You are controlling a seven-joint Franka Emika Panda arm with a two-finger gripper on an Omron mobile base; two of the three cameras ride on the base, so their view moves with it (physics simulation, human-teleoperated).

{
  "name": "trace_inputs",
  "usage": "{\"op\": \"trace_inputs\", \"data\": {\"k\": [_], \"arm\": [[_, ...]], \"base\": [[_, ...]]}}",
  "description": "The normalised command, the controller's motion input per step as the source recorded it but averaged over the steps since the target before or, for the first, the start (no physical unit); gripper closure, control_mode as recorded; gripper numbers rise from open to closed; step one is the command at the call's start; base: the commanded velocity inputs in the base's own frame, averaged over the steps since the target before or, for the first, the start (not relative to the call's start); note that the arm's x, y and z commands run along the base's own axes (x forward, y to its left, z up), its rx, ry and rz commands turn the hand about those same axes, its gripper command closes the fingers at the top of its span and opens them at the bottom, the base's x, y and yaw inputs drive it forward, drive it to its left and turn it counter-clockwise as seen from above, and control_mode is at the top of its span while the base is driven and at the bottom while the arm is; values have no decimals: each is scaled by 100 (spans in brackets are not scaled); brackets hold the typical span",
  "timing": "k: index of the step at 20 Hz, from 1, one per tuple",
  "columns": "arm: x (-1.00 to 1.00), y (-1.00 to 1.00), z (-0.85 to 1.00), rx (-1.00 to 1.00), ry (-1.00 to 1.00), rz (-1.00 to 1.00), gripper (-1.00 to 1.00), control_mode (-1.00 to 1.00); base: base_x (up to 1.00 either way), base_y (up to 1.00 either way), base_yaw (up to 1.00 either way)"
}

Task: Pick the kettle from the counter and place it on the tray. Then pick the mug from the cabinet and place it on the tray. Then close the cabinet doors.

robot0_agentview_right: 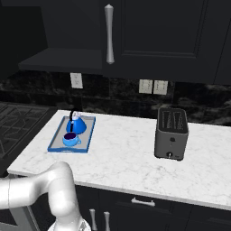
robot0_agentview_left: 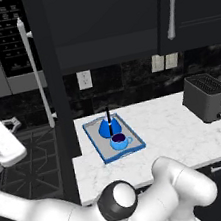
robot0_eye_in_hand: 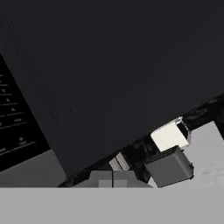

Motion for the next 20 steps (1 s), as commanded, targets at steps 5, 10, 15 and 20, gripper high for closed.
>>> {"op": "trace_inputs", "data": {"k": [5,10,15,20], "arm": [[-13,-100,10,0,-1,-6,100,-100],[0,-100,1,0,0,-3,100,-100],[-18,-100,0,0,0,0,100,-100],[-20,-100,0,0,0,0,100,-100]], "base": [[0,0,0],[0,0,0],[0,0,0],[0,0,0]]}}
